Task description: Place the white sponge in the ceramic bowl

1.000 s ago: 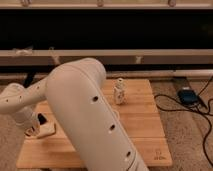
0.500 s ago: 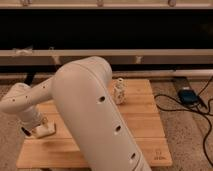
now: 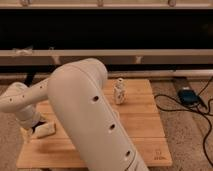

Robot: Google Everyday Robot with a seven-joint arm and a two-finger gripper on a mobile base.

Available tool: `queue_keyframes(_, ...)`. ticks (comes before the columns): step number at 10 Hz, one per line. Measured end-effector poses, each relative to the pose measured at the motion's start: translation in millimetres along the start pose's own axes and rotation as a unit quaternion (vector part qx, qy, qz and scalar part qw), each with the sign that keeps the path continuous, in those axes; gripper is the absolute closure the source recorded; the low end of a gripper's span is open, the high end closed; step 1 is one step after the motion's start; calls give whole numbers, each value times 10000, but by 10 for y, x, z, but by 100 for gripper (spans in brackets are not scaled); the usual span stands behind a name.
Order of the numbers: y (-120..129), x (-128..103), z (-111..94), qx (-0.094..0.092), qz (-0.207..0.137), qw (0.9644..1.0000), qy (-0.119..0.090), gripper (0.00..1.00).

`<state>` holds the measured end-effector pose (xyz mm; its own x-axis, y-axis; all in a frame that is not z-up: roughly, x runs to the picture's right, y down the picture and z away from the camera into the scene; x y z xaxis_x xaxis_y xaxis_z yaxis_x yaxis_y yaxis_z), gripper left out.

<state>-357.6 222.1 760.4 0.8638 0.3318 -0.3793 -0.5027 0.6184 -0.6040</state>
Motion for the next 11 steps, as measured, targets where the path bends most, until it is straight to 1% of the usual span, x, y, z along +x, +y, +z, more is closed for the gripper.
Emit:
queue_keyframes(3,-83,-88,277,17,-193,9995,265,20)
queue_keyframes(5,-256,-90,389,69,-149,9990,408,20)
queue_keyframes(7,-415,-75,441,161,-55,9986,499,20)
queue_keyframes(8,-452,-68,473,207,-11,9982,560,23)
queue_keyframes(9,-450,-71,497,230,14,9979,601,30)
queue_keyframes(11,-437,-63,499,272,83,9975,647,51)
